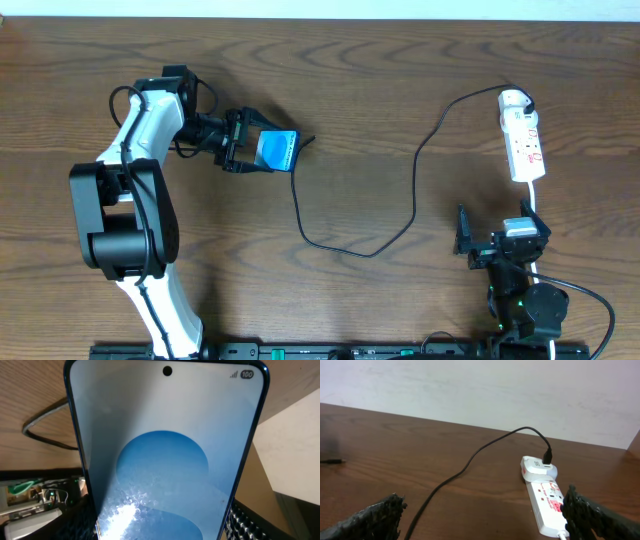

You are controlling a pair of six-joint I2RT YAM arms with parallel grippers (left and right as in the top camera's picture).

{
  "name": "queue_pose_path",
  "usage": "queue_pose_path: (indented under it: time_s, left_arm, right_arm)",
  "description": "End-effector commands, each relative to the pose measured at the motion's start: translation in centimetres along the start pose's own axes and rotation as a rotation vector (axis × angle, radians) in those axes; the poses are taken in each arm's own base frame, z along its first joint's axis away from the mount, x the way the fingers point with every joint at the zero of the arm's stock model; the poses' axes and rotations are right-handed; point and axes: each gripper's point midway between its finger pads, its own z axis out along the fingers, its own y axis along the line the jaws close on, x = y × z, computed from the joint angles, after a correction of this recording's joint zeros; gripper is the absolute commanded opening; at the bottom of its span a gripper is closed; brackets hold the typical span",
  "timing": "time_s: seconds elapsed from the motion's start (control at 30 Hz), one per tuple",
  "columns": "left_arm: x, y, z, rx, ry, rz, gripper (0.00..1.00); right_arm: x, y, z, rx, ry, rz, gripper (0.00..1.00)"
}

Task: Plug charger to phone and switch on socket
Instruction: 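Lift the phone with the left gripper and tilt it upright, then move the right gripper toward the phone held by the left gripper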

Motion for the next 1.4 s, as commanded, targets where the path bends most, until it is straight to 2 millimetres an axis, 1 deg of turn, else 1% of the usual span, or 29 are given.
queue_pose_path:
  time_s: [0.0, 0.17, 0.43, 0.6, 0.83, 1.13, 1.23, 1.37]
  left_arm:
    - [2.4, -1.2, -0.7, 0.051, 0.061, 0.032, 0.43]
    - [3.0, -1.5, -0.7, 0.068, 0.094, 0.034, 0.43]
    - [3.3, -1.7, -0.8, 0.079, 0.115, 0.036, 0.43]
    - [4.1, -2.1, -0.9, 0.102, 0.159, 0.051, 0.43]
    - [4.0, -2.3, -0.9, 0.109, 0.156, 0.067, 0.43]
    - [4.1, -2.4, -0.9, 0.112, 0.161, 0.068, 0.43]
    - [4.4, -2.5, -1.0, 0.12, 0.177, 0.068, 0.43]
    - [4.3, -2.5, -1.0, 0.122, 0.176, 0.072, 0.43]
  right_arm:
    - [0.1, 0.3, 0.0, -0.018, 0.002, 0.013, 0.99]
    - [0.2, 0.8, 0.1, -0.046, 0.007, 0.021, 0.99]
    - [-0.2, 0.8, 0.1, -0.047, 0.015, 0.022, 0.99]
    - [0.0, 0.9, 0.4, -0.062, 0.056, 0.029, 0.99]
    - [-0.6, 0.7, 1.2, -0.071, 0.129, 0.038, 0.99]
    - [-2.0, 0.5, 3.6, -0.099, 0.225, 0.05, 0.99]
    - [-2.5, 1.1, 4.6, -0.153, 0.25, 0.035, 0.99]
    - [-3.0, 1.2, 6.1, -0.185, 0.288, 0.048, 0.99]
